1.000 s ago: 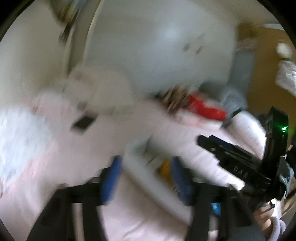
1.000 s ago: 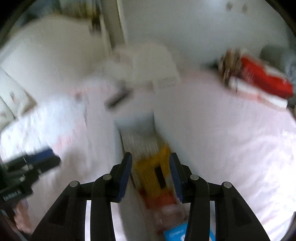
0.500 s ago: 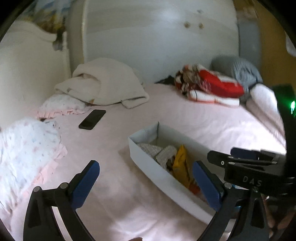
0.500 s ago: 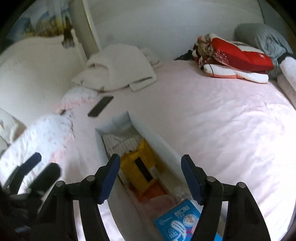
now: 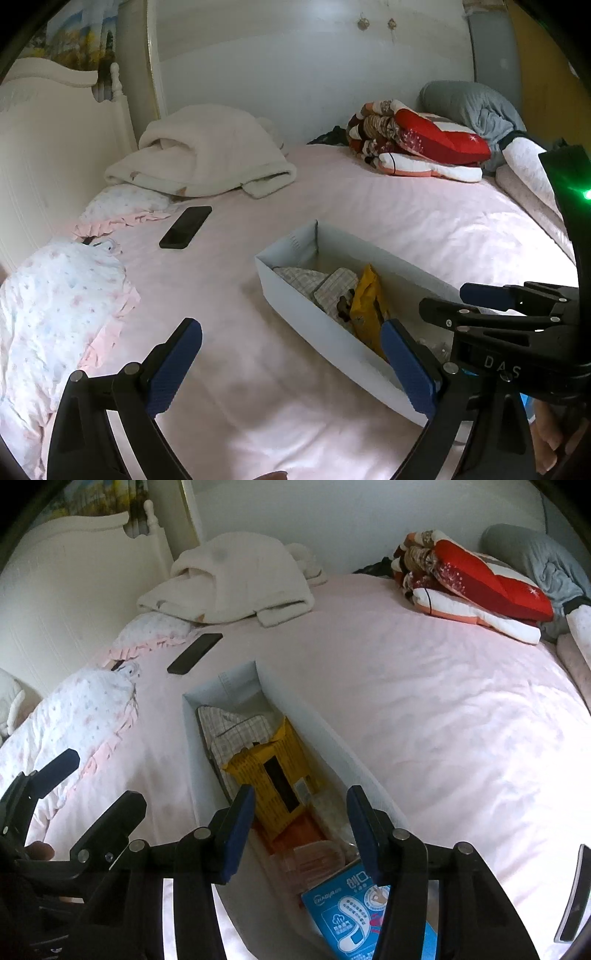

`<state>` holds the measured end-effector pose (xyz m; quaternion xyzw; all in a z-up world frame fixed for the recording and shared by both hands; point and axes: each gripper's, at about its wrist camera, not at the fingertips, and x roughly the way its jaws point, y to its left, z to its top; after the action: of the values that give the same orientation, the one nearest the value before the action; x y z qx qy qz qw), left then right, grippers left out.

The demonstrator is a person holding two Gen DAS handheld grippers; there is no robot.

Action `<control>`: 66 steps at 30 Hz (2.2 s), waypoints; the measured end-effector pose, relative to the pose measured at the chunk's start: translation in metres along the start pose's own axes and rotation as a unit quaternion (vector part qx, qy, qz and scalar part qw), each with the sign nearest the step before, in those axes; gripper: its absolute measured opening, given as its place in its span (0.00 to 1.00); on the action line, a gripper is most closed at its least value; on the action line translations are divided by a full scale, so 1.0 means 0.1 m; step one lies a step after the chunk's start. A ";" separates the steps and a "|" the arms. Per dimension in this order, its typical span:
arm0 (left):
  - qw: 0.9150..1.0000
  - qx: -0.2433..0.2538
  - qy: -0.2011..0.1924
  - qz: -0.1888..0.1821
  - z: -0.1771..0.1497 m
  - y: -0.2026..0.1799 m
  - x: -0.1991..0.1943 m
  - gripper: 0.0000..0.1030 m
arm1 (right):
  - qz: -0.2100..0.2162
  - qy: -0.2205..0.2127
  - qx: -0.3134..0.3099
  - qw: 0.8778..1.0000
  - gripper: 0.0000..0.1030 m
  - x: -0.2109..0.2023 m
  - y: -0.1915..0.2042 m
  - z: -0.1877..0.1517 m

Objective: Organize objects

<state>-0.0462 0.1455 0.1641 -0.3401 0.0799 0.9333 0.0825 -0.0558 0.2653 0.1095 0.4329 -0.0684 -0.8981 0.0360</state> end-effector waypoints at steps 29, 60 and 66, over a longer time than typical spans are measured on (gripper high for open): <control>1.000 -0.003 0.003 0.012 0.04 0.04 0.01 0.95 | 0.009 -0.005 -0.008 1.000 0.51 -0.03 0.01 -0.04; 0.993 -0.022 0.102 0.045 0.22 -0.25 -0.02 0.95 | -0.005 0.033 -0.014 0.999 0.51 -0.04 -0.12 -0.14; 0.993 -0.017 0.106 0.047 0.20 -0.24 0.00 0.95 | -0.008 0.042 -0.027 0.999 0.51 -0.02 -0.10 -0.16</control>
<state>-0.0538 0.1734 0.1768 -0.4339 0.0882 0.8963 0.0237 -0.0420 0.2738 0.0990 0.4693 -0.0396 -0.8811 0.0434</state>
